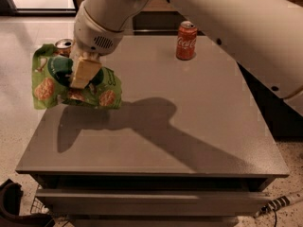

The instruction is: Move green rice chip bag near orange can

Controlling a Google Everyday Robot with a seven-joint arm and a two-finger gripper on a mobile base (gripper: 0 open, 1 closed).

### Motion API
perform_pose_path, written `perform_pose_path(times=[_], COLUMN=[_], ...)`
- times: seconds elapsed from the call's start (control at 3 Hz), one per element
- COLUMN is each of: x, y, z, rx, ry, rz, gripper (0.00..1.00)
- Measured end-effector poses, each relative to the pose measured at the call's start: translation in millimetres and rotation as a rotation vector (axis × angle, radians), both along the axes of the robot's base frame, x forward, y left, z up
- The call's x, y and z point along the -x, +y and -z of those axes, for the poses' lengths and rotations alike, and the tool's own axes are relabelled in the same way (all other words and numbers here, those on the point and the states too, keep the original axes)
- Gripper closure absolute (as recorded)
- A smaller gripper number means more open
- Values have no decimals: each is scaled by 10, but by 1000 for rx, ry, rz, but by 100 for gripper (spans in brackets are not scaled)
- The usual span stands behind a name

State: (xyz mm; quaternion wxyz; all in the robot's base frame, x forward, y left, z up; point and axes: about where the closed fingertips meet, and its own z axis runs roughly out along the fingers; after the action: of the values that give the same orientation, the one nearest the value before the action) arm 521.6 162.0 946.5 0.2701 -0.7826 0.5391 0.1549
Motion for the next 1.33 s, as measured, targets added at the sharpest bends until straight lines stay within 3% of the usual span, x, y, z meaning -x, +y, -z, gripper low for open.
perform_pose_path(times=[1.0, 1.33], x=[35, 43], y=[30, 37], z=[-8, -10], rx=[2, 2], ry=[-3, -4], rz=[-7, -9], gripper=[5, 0])
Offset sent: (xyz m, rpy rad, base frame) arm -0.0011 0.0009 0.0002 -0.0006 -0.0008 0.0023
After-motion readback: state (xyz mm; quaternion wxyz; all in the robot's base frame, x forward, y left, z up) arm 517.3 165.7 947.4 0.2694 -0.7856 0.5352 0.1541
